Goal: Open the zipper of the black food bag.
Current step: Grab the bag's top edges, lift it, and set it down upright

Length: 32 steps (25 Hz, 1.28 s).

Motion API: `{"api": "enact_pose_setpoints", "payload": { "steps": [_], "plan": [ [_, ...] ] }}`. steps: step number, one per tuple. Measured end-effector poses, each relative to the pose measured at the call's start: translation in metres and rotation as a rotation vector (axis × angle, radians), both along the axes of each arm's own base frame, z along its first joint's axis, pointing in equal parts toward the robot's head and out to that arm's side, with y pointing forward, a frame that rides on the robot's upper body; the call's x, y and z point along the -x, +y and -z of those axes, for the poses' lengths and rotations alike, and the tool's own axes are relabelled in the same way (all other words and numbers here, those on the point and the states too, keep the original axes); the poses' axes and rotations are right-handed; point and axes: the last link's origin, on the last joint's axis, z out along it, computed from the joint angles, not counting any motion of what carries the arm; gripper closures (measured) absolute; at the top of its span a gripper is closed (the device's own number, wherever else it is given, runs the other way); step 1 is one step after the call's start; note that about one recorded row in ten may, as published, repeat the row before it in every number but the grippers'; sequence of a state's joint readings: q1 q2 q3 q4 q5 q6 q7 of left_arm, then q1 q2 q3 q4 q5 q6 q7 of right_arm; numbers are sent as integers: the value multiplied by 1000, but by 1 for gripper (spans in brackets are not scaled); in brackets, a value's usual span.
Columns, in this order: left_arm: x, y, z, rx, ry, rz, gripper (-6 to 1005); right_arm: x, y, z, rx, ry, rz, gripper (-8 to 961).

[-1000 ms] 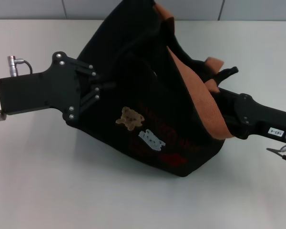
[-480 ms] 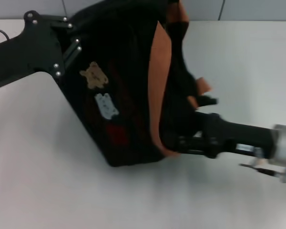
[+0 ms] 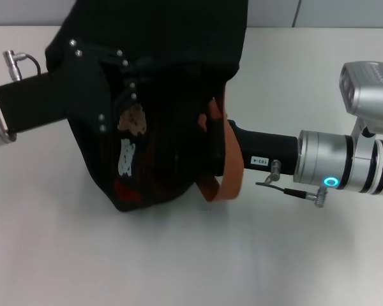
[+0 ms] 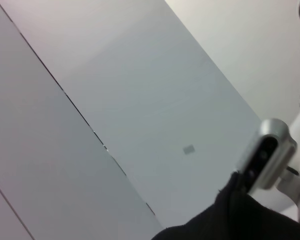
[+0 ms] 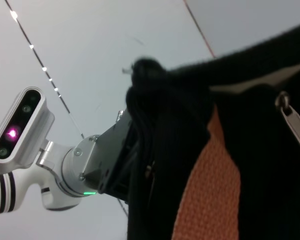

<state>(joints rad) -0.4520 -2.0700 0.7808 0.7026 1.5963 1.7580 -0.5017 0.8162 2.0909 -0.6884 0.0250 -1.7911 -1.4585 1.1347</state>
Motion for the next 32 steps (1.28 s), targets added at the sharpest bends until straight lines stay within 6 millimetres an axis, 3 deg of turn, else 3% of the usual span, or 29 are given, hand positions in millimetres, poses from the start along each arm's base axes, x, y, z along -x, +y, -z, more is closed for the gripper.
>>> {"api": "enact_pose_setpoints", "payload": {
  "steps": [2, 9, 22, 32],
  "plan": [
    [2, 0, 2, -4, 16, 2, 924, -7, 0, -5, 16, -19, 4, 203],
    [4, -1, 4, -2, 34, 4, 923, -60, -16, -35, -5, -51, 137, 212],
    [1, -1, 12, 28, 66, 17, 924, -93, -31, -56, -4, -81, 218, 230],
    [5, -1, 10, 17, 63, 0, 923, -113, -41, -83, -19, -94, 220, 243]
  ]
}}
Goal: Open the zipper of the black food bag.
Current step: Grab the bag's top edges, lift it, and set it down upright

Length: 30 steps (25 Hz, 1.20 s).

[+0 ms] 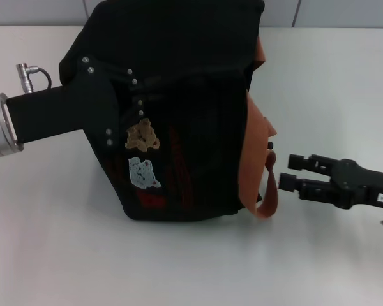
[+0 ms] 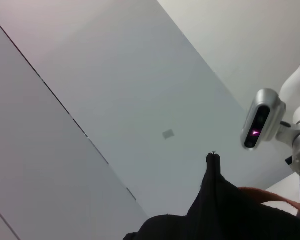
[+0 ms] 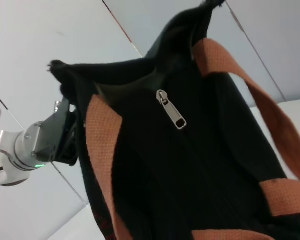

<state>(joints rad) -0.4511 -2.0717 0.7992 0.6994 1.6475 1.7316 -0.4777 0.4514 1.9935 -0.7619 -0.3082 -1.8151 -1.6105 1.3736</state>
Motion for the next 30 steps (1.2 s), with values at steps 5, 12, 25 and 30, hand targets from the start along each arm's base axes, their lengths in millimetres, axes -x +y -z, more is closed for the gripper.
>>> {"api": "enact_pose_setpoints", "payload": {
  "steps": [5, 12, 25, 30],
  "plan": [
    [1, -1, 1, 4, -5, -9, 923, -4, -4, -17, -135, 43, -19, 250],
    [2, -2, 6, 26, -18, -18, 923, 29, 9, -3, -389, 93, -211, 259],
    [0, -2, 13, 53, -36, -30, 924, 58, 31, 31, -419, 31, -334, 313],
    [0, -2, 14, 55, -37, -34, 924, 62, 31, 33, -407, 32, -354, 410]
  ]
}}
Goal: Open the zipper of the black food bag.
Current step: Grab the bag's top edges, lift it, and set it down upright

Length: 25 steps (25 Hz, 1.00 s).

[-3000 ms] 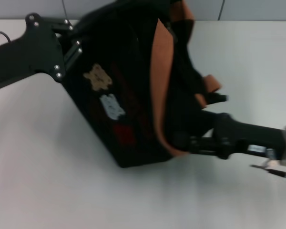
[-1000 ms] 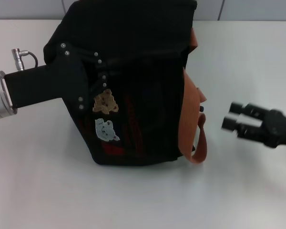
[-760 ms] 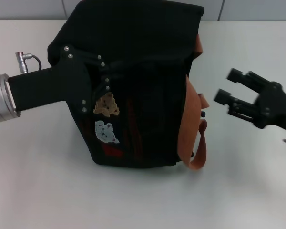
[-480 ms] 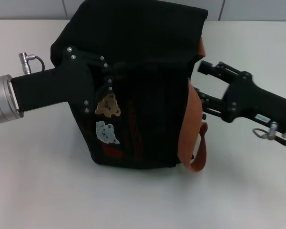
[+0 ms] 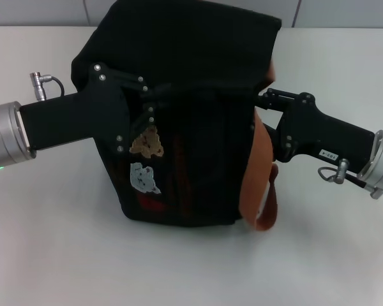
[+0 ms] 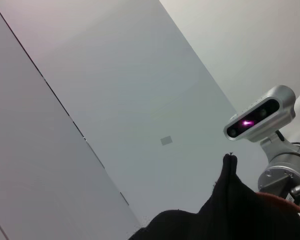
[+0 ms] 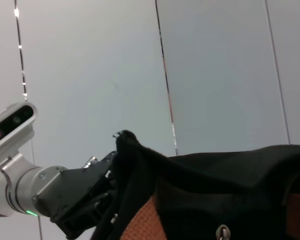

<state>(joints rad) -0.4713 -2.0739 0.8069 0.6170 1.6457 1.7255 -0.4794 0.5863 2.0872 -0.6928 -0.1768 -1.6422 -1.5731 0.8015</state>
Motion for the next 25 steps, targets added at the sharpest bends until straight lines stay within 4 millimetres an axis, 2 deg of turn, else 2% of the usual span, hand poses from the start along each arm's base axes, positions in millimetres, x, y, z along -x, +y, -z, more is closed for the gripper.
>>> {"api": "enact_pose_setpoints", "payload": {
  "steps": [8, 18, 25],
  "plan": [
    [-1, 2, 0, -4, 4, -5, 923, -5, -4, 0, -5, 3, 18, 529],
    [-3, 4, 3, 8, 13, 8, 924, -2, -2, 0, -2, 2, 4, 686],
    [-4, 3, 4, 15, 13, 11, 924, -2, -2, -1, -3, 0, -1, 754]
  ]
}}
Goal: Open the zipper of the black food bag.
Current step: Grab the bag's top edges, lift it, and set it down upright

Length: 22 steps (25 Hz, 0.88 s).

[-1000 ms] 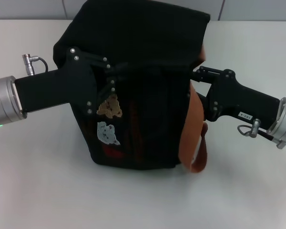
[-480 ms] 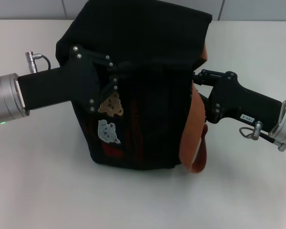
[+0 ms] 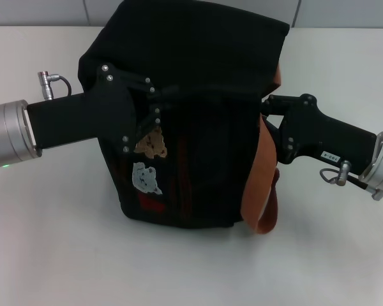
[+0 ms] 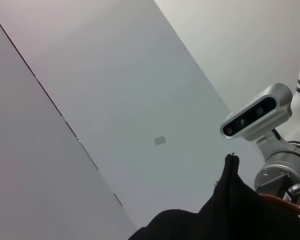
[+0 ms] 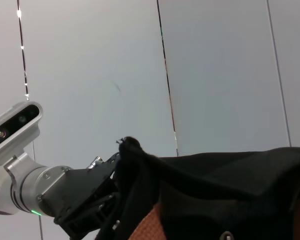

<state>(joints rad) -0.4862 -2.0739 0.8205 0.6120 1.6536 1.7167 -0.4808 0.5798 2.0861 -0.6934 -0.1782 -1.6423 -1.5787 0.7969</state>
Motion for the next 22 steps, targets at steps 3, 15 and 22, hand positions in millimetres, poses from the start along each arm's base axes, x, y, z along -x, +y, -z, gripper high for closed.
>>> {"api": "enact_pose_setpoints", "payload": {
  "steps": [3, 15, 22],
  "plan": [
    [0, 0, 0, 2, 0, 1, 923, 0, 0, 0, 0, -2, 0, 776],
    [-1, 0, 0, 5, -3, 3, 923, -3, -5, 2, 4, -18, -15, 849],
    [-1, 0, 0, 5, -5, 4, 924, -6, -7, 2, 0, -21, -8, 856]
  ]
}}
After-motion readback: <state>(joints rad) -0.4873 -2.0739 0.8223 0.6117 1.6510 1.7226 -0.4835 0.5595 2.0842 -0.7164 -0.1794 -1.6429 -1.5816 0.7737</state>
